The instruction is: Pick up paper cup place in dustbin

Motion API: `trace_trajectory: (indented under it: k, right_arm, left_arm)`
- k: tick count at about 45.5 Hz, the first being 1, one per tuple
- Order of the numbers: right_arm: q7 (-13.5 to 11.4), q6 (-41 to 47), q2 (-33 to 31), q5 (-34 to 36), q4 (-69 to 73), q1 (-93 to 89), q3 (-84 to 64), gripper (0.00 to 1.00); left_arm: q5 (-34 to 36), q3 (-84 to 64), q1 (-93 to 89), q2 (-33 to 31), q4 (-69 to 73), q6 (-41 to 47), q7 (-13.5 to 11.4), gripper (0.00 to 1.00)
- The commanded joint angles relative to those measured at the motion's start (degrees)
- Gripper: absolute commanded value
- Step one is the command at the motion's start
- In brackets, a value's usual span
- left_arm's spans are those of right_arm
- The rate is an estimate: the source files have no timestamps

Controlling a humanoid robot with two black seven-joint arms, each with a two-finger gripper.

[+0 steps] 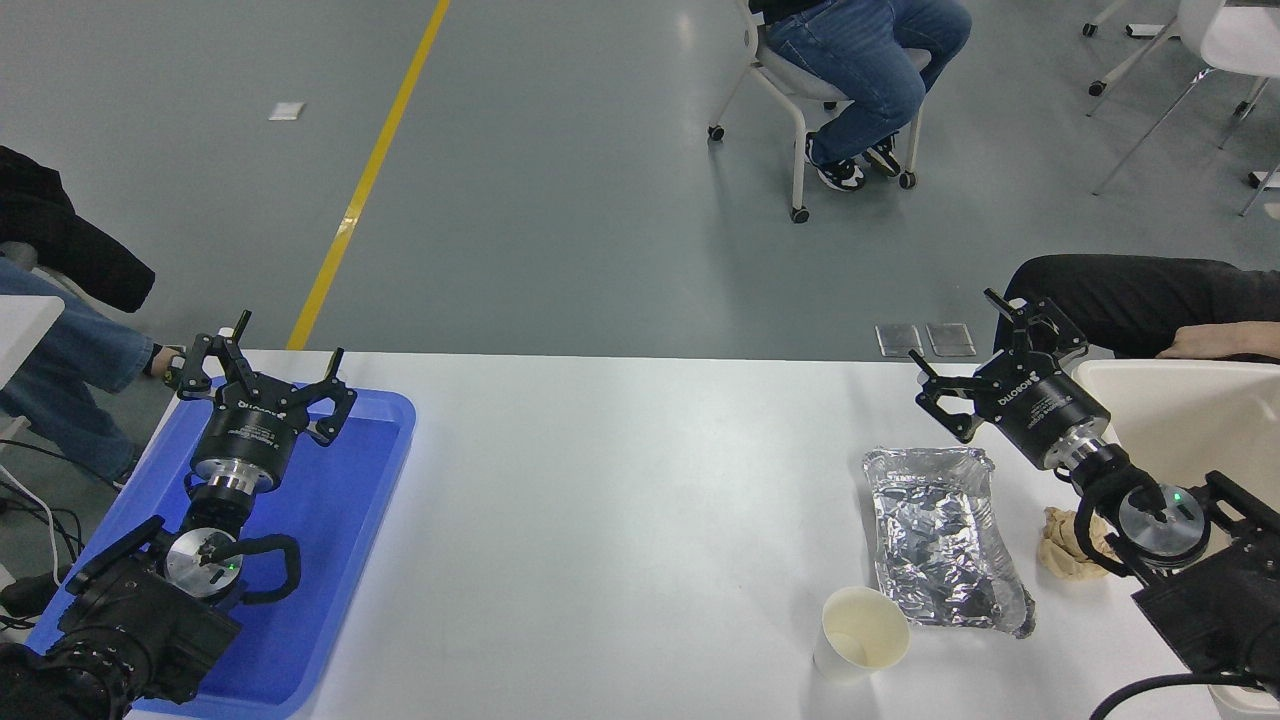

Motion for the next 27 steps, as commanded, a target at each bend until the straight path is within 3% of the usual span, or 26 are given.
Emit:
trace_trajectory:
  k: [1,19,27]
  right_arm:
    - [0.01,0.04,0.01,0.0,0.11,0.03,-0.01,1.0]
    - [-0.08,0.04,-0.17,-1.06,0.12,1.43,-0.53,1.0]
    - [-0.08,0.04,-0.52,-5.36,0.29,4.16,-0.62,1.0]
  left_arm:
    - [0.09,0.0,0.0,0.0,0.09,0.0,-0.09,1.0]
    - [0.0,0.0,0.0,0.0,-0.08,0.0,-0.09,1.0]
    - [0.0,0.0,0.0,0.0,-0.08,0.0,0.0,1.0]
